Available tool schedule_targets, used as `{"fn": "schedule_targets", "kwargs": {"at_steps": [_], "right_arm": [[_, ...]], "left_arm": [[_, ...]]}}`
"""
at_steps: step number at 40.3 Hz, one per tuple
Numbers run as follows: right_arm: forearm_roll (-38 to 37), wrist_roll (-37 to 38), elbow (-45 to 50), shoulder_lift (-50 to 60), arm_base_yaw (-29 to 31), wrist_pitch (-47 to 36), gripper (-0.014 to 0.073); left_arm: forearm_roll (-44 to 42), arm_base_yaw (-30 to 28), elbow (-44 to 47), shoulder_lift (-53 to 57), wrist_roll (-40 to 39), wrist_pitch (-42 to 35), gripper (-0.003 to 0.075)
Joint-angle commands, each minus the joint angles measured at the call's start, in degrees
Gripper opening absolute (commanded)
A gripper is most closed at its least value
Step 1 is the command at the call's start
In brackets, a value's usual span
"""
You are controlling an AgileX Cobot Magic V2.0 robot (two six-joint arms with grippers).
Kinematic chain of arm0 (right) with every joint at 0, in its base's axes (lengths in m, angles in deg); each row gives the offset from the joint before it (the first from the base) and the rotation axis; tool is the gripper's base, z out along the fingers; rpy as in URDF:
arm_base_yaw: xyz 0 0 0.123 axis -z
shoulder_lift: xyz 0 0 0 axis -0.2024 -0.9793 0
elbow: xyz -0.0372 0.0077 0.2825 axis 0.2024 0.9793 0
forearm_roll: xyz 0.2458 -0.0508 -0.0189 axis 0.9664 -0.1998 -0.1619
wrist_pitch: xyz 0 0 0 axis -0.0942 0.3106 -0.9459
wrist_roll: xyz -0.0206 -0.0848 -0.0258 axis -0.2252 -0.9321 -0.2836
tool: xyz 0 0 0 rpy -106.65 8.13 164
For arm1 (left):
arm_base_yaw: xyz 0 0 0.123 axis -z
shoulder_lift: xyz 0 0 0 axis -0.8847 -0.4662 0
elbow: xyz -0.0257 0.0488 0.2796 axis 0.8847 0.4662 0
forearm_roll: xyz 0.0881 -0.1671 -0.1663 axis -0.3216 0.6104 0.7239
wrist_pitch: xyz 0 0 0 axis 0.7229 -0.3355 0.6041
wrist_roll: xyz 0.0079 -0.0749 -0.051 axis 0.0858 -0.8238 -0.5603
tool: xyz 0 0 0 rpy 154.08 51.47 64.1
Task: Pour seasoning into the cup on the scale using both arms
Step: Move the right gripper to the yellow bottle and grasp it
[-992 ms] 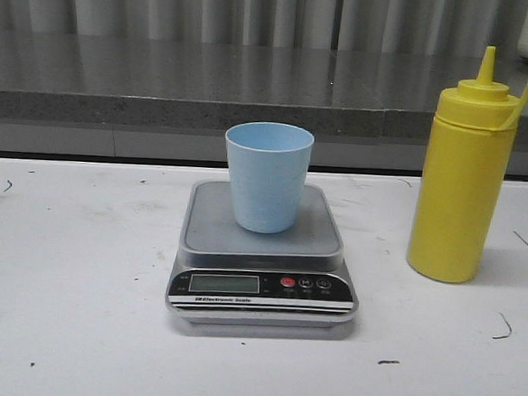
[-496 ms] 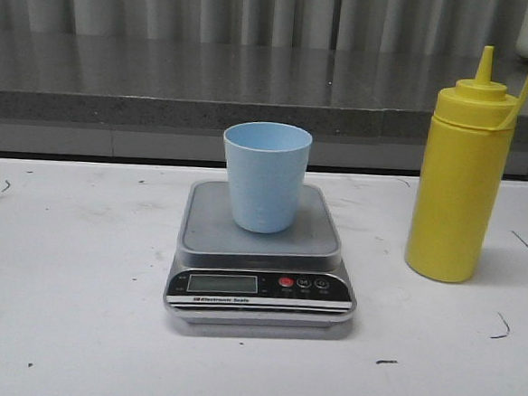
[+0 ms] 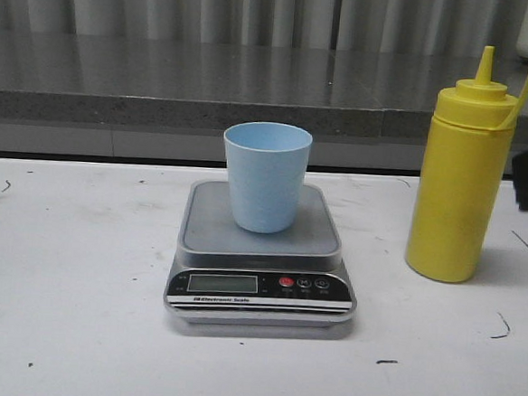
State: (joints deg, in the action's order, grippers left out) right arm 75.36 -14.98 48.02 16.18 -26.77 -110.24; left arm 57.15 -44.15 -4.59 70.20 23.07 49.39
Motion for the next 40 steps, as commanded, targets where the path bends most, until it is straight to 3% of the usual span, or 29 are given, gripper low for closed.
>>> {"fn": "schedule_targets", "kwargs": {"at_steps": [1, 13, 20, 40], "right_arm": [[-0.4, 0.0, 0.4, -5.9, -0.1, -14.3, 0.0652], [-0.4, 0.7, 0.4, -26.6, -0.1, -39.0, 0.0652], [-0.4, 6.3, 0.4, -36.4, -0.1, -52.2, 0.0652], [-0.4, 7.4, -6.4, -42.0, -0.1, -52.1, 0.0652]], "left_arm": [[0.5, 0.0, -1.4, -0.8, -0.6, -4.5, -0.002], [0.5, 0.0, -1.4, -0.8, -0.6, -4.5, -0.002], [0.5, 0.0, -1.4, -0.8, -0.6, -4.5, -0.002], [0.5, 0.0, -1.4, -0.8, -0.6, -4.5, -0.002]]}}
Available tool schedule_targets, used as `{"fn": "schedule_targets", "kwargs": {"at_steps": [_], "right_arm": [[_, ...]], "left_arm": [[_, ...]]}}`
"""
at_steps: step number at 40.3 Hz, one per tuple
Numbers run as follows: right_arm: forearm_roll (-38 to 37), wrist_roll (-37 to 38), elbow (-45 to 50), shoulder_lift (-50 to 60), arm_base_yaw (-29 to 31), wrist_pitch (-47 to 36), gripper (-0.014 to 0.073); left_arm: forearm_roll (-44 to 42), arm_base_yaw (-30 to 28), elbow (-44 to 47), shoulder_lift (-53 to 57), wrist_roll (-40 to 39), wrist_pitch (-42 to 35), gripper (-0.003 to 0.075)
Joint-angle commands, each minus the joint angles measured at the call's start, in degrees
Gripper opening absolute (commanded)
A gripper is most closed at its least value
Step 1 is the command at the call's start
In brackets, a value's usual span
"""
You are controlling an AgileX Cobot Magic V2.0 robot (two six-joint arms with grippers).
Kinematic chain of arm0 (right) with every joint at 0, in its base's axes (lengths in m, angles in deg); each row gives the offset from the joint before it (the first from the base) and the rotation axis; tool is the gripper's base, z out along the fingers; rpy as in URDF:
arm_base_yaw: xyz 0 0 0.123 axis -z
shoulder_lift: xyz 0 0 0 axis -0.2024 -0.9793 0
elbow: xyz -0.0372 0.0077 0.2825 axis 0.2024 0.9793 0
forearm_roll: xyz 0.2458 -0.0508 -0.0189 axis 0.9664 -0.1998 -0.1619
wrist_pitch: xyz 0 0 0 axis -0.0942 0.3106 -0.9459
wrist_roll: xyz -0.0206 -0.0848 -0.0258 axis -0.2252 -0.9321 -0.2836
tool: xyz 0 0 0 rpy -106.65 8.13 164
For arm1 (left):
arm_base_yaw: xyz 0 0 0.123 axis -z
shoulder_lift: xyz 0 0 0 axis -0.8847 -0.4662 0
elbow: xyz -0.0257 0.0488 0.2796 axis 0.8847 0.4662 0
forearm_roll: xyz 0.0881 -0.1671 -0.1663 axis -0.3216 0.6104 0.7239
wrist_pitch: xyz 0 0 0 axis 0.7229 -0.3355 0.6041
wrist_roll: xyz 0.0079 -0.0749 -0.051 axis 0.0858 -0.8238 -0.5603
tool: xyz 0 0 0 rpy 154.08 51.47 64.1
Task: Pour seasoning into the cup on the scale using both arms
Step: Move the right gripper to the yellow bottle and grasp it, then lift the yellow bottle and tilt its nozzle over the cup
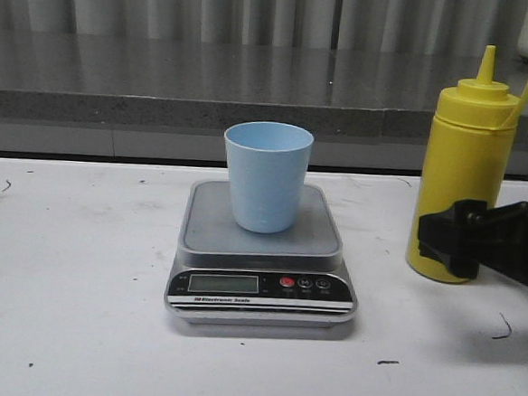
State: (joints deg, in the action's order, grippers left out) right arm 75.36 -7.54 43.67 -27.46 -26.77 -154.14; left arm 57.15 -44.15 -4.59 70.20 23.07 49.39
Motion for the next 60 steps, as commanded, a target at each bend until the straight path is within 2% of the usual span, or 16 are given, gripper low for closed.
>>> {"fn": "schedule_targets", "kwargs": {"at_steps": [1, 7, 26, 30, 37, 40, 50, 60], "right_arm": [[-0.4, 0.0, -2.8, 1.5, -0.1, -7.8, 0.0652], [0.0, 0.0, -6.5, 0.1, 0.1, -4.9, 0.0652], [0.0, 0.0, -10.3, -5.5, 0.1, -8.7, 0.0644], [0.0, 0.0, -10.3, -5.5, 0.1, -8.7, 0.0538], [0.0, 0.0, -10.3, -5.5, 0.1, -8.7, 0.0215], [0.0, 0.0, -10.3, -5.4, 0.1, -8.7, 0.0155], [0.0, -0.9, -9.9, -3.1, 0.1, -8.6, 0.0149], [0.0, -14.5, -9.9, 6.0, 0.1, -2.9, 0.0149]], "left_arm": [[0.5, 0.0, -1.4, -0.8, -0.6, -4.5, -0.002], [0.5, 0.0, -1.4, -0.8, -0.6, -4.5, -0.002], [0.5, 0.0, -1.4, -0.8, -0.6, -4.5, -0.002], [0.5, 0.0, -1.4, -0.8, -0.6, -4.5, -0.002], [0.5, 0.0, -1.4, -0.8, -0.6, -4.5, -0.002], [0.5, 0.0, -1.4, -0.8, -0.6, -4.5, -0.002], [0.5, 0.0, -1.4, -0.8, -0.6, -4.5, -0.002], [0.5, 0.0, -1.4, -0.8, -0.6, -4.5, -0.002]]}}
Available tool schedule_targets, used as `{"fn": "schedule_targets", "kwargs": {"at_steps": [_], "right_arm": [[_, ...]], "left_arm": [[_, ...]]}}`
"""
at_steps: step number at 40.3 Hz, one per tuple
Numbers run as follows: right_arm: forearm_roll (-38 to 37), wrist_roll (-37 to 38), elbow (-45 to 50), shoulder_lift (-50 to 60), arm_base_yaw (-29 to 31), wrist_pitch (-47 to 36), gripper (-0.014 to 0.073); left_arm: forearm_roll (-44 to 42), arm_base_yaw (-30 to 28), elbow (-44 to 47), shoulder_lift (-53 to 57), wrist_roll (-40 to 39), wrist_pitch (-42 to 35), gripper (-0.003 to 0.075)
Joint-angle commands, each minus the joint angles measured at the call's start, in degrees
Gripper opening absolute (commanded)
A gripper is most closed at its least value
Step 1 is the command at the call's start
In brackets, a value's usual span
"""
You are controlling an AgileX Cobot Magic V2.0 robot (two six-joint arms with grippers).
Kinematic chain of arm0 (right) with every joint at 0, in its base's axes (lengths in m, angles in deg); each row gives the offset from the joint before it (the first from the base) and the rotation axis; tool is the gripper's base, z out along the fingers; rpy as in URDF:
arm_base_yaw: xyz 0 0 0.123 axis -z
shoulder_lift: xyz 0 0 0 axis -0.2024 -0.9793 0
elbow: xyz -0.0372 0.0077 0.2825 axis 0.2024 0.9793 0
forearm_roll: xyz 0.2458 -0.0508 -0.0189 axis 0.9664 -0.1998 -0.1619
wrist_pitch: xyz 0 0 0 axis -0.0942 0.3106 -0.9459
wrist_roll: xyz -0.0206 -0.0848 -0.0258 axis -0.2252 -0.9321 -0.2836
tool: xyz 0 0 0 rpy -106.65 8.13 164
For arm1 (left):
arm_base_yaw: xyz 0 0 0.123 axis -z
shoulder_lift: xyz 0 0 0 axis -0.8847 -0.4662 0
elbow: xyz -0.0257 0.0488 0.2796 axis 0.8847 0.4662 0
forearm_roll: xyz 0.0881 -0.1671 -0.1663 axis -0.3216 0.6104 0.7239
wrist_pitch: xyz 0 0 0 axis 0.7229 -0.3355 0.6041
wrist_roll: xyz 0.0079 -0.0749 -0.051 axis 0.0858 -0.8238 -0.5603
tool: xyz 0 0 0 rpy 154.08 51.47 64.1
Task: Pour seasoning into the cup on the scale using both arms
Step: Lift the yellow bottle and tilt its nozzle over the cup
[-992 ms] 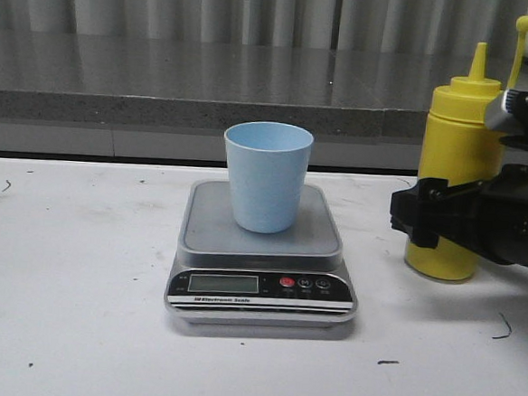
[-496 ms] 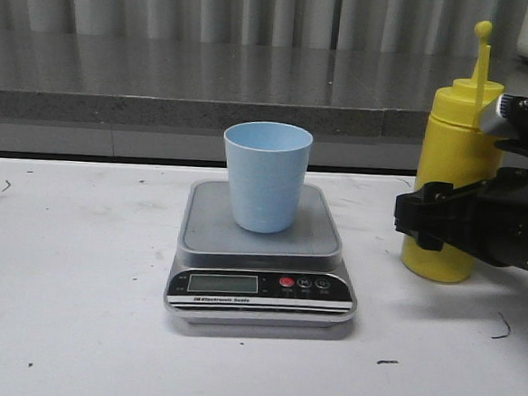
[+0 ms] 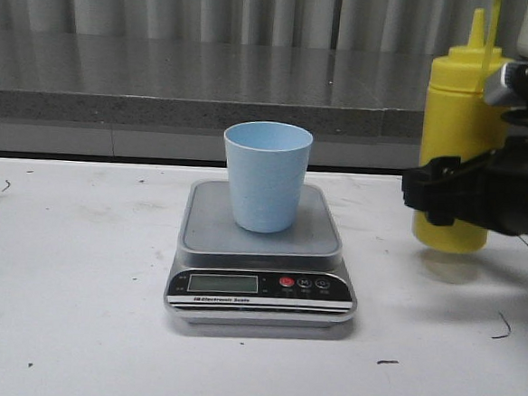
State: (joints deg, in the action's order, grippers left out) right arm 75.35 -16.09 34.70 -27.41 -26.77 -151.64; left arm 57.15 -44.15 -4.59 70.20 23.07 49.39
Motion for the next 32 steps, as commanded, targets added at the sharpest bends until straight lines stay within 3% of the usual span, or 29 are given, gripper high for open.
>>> {"fn": "schedule_targets", "kwargs": {"at_steps": [1, 26, 32], "right_arm": [[0.0, -7.2, -1.1, 7.0, 0.1, -4.2, 0.0149], [-1.2, -48.9, -12.6, 12.3, -1.6, 18.8, 0.0149], [-1.2, -58.5, -15.4, 12.3, -1.8, 21.0, 0.0149]], "left_arm": [[0.5, 0.0, -1.4, -0.8, -0.6, -4.5, -0.002], [0.5, 0.0, -1.4, -0.8, -0.6, -4.5, -0.002], [0.5, 0.0, -1.4, -0.8, -0.6, -4.5, -0.002]]}}
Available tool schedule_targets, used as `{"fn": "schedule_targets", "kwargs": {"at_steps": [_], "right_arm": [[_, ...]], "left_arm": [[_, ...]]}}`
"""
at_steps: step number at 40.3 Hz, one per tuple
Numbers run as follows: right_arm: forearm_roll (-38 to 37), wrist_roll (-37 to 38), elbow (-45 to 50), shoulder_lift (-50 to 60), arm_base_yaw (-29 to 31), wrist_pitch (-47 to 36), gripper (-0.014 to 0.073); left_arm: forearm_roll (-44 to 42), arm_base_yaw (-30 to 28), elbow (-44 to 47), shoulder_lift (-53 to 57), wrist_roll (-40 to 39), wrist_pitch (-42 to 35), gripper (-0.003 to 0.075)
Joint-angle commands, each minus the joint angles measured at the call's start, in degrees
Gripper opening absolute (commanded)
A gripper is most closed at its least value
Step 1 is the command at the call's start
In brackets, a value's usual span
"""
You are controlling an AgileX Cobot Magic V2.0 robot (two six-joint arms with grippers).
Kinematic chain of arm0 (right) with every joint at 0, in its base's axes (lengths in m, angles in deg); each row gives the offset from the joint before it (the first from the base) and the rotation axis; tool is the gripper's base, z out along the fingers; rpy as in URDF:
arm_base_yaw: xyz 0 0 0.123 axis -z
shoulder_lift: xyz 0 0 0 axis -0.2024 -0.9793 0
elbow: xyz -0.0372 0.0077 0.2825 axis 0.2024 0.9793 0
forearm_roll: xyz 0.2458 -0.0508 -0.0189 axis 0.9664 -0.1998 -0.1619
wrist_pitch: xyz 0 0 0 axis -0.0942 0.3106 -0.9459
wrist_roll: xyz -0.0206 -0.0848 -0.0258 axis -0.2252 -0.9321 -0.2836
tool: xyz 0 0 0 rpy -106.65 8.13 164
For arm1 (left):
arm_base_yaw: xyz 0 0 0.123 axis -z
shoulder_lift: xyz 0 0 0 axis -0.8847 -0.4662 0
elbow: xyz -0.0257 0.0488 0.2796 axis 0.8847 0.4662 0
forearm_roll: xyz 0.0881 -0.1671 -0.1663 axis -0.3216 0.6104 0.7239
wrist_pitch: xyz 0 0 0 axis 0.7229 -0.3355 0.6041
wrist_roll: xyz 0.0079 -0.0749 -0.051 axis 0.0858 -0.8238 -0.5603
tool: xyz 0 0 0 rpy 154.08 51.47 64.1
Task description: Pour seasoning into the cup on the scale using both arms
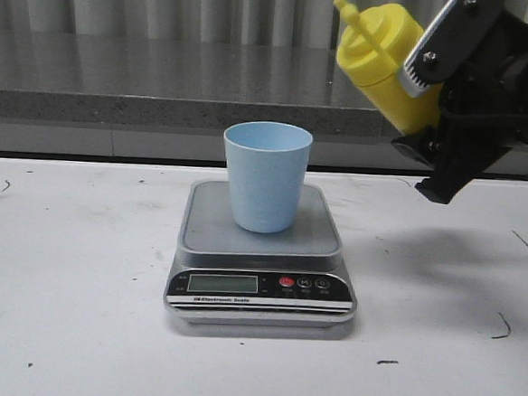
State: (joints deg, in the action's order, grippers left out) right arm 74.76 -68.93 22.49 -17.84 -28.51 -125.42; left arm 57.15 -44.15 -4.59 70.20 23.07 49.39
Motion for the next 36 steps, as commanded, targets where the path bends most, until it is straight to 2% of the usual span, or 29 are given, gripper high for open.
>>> {"fn": "schedule_targets", "kwargs": {"at_steps": [1, 20, 36], "right_arm": [[-0.6, -7.1, -3.6, 2.7, -0.1, -4.9, 0.0149], [-0.6, -27.2, -12.4, -2.2, -0.1, 0.3, 0.0148], [-0.5, -37.8, -13.5, -3.3, -0.1, -0.5, 0.0125]], "left_arm": [[0.5, 0.0, -1.4, -0.8, -0.6, -4.5, -0.002], [0.5, 0.0, -1.4, -0.8, -0.6, -4.5, -0.002], [0.5, 0.0, -1.4, -0.8, -0.6, -4.5, -0.002]]}}
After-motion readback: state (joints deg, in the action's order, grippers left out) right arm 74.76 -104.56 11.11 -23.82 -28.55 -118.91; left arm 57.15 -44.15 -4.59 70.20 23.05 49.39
